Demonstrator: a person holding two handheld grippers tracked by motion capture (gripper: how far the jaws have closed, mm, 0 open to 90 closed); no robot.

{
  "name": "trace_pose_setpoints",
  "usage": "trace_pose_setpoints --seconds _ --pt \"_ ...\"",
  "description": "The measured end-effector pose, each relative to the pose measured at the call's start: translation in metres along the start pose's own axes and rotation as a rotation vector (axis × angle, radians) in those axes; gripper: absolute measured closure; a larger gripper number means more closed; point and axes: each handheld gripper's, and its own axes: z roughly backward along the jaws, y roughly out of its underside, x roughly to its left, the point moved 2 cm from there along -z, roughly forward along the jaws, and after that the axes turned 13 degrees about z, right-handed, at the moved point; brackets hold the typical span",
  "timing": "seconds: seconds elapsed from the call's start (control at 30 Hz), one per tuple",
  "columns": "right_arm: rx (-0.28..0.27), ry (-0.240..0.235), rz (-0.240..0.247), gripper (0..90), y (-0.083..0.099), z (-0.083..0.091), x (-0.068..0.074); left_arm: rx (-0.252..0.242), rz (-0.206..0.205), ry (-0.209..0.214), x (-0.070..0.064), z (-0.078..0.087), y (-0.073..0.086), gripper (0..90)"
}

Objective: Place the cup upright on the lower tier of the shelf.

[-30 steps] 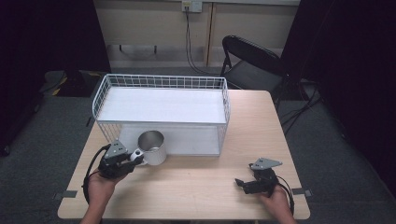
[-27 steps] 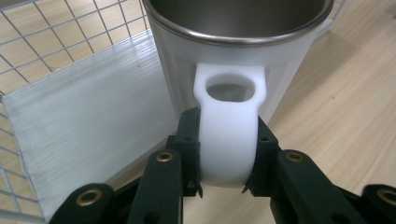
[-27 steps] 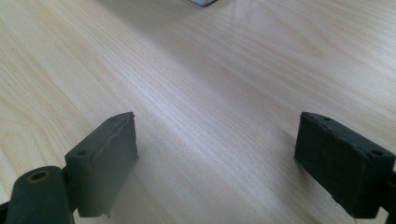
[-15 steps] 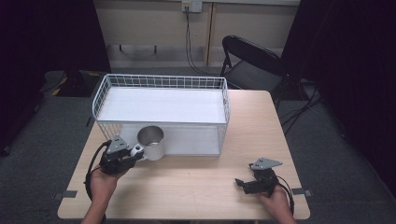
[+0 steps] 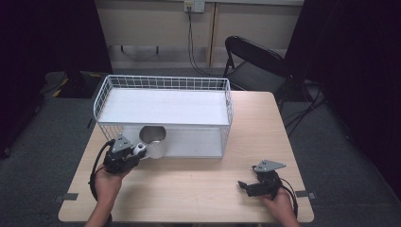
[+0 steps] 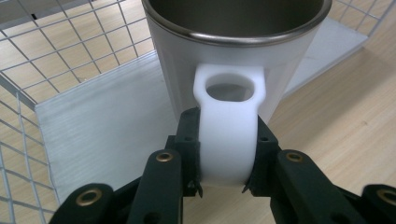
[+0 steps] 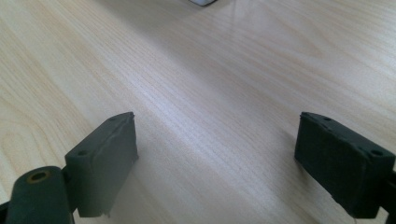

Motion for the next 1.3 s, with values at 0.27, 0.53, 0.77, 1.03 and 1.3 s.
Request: trace_pose_setpoints --seconds 0.27,0.53,0.77,1.03,1.3 --pt "0.0 0.0 0.0 12.1 0.0 0.0 0.0 -0.016 0.014 -0.024 0.0 -0.005 -0.003 71.9" --pt "0.0 0.0 0.0 12.1 0.0 0.0 0.0 -0.021 0.018 -0.044 -0.001 -0.011 -0.006 71.9" --pt "0.0 0.0 0.0 12.1 0.0 0.0 0.0 -0.033 0.034 -0.056 -0.001 -0.015 -0.007 71.9" --pt "0.0 0.0 0.0 12.1 0.0 0.0 0.0 -0.043 0.033 -0.078 0.001 -0.018 -0.01 71.9" --pt "0.0 0.0 0.0 12.1 0.0 0.0 0.0 -0.051 0.054 -0.103 0.005 -0.023 -0.01 71.9"
